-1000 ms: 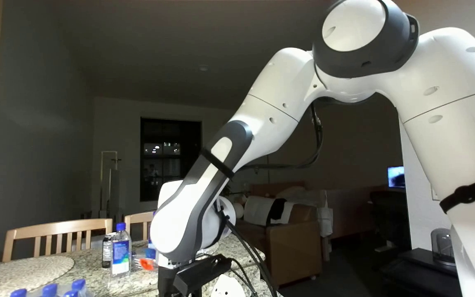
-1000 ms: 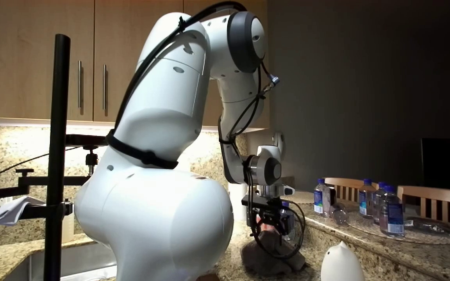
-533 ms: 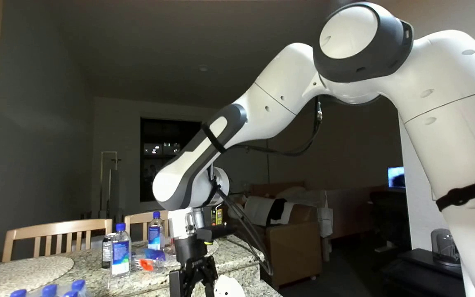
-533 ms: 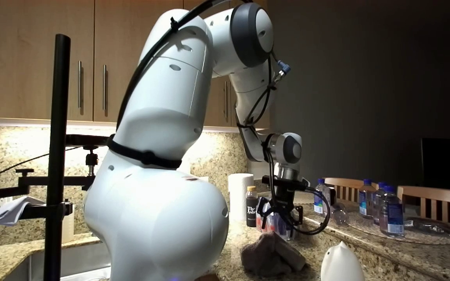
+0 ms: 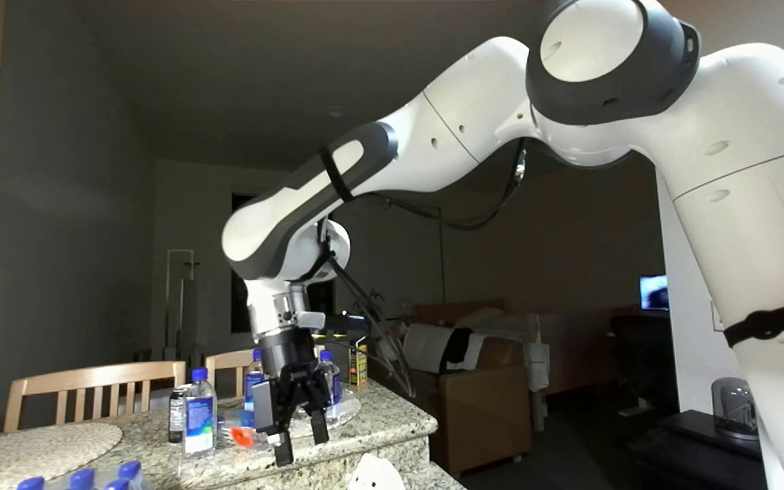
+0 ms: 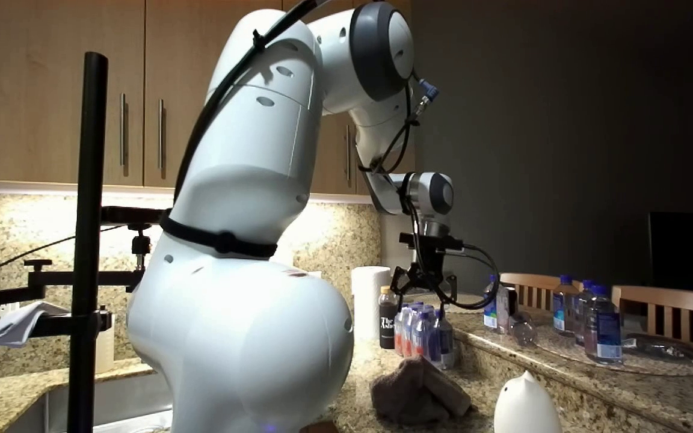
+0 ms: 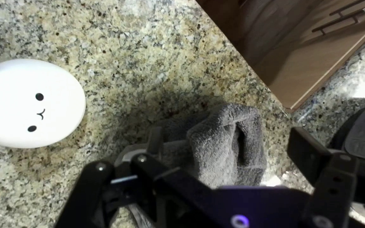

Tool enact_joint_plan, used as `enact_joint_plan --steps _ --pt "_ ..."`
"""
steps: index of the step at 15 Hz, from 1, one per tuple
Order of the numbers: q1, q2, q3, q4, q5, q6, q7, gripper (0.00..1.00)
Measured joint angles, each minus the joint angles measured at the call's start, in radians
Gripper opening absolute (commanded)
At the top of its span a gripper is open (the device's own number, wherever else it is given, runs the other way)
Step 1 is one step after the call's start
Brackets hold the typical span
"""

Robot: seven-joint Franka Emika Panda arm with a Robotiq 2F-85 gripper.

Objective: Pick up the towel and move it to the left

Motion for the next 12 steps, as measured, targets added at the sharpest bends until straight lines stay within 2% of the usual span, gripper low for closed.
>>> enact_joint_plan --steps 6,12 --pt "0.043 -0.072 0.013 0.030 0.004 0.015 0.297 1.00" --pt "0.037 -0.227 -0.008 -0.061 -0.008 0.093 0.535 1.00"
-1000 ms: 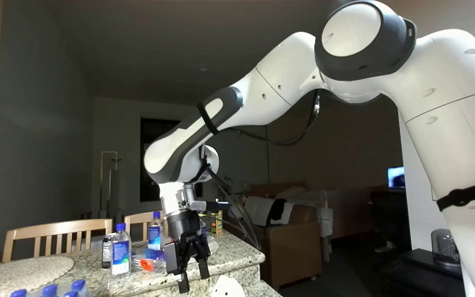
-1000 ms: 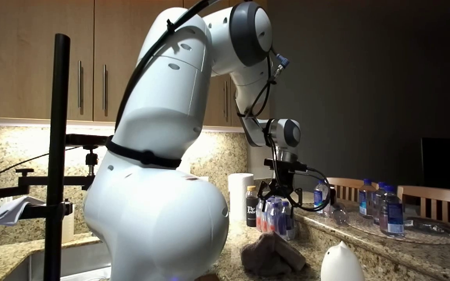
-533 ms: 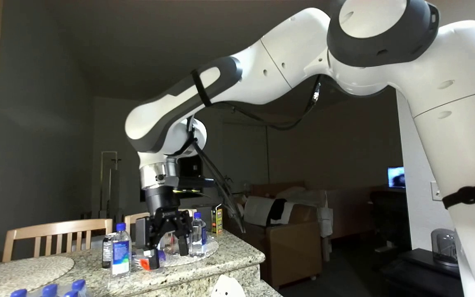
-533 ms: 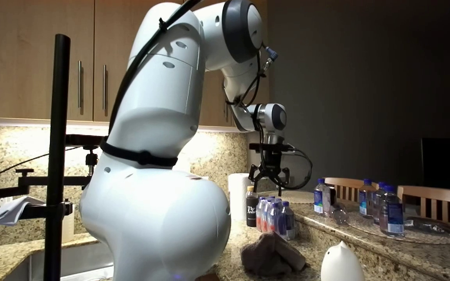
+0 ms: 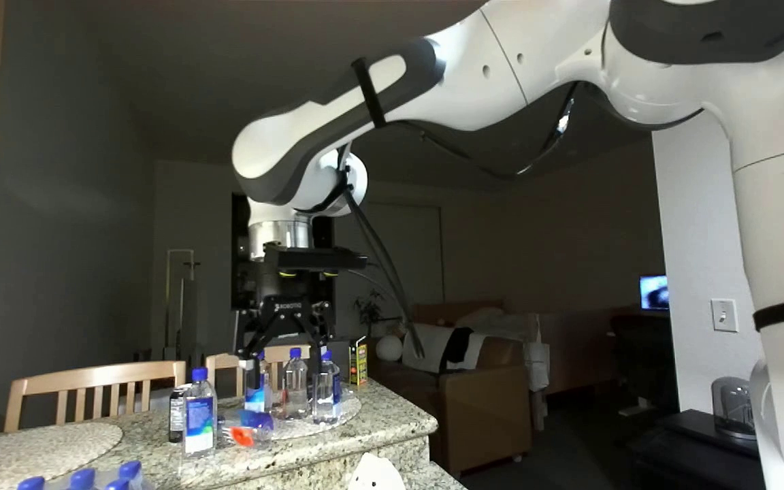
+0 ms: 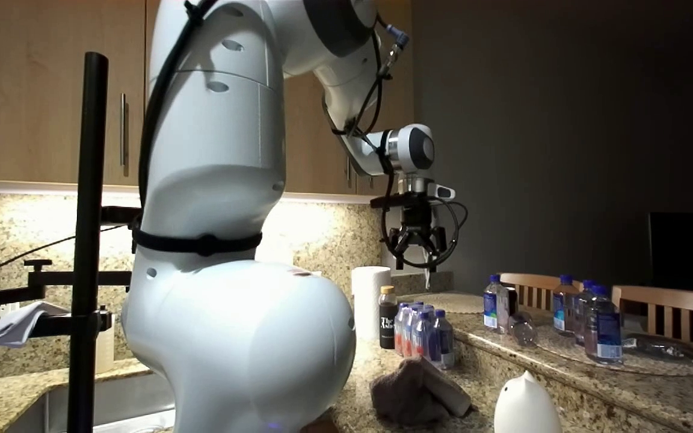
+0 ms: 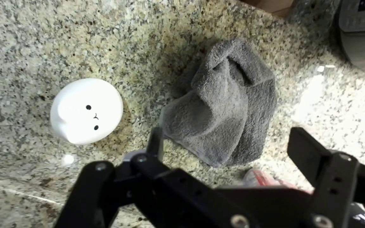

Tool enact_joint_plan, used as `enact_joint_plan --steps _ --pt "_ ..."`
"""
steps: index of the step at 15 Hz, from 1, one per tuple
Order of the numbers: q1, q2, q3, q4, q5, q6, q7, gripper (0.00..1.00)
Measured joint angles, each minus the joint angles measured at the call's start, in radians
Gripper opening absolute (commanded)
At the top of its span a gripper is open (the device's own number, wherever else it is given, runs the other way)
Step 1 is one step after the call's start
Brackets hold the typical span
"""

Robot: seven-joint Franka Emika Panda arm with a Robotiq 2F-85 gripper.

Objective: Pick up the towel and move it to the left

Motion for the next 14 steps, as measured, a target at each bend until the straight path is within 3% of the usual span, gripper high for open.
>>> enact_joint_plan --steps 3,7,14 --pt "-0.030 -0.093 -0.018 -0.083 -0.024 0.039 0.088 1.00" --pt "-0.085 -0.202 -0.038 -0.185 -0.031 0.056 0.111 1.00" --pt "-0.094 -0.201 -0.027 -0.188 -0.031 0.055 0.110 1.00"
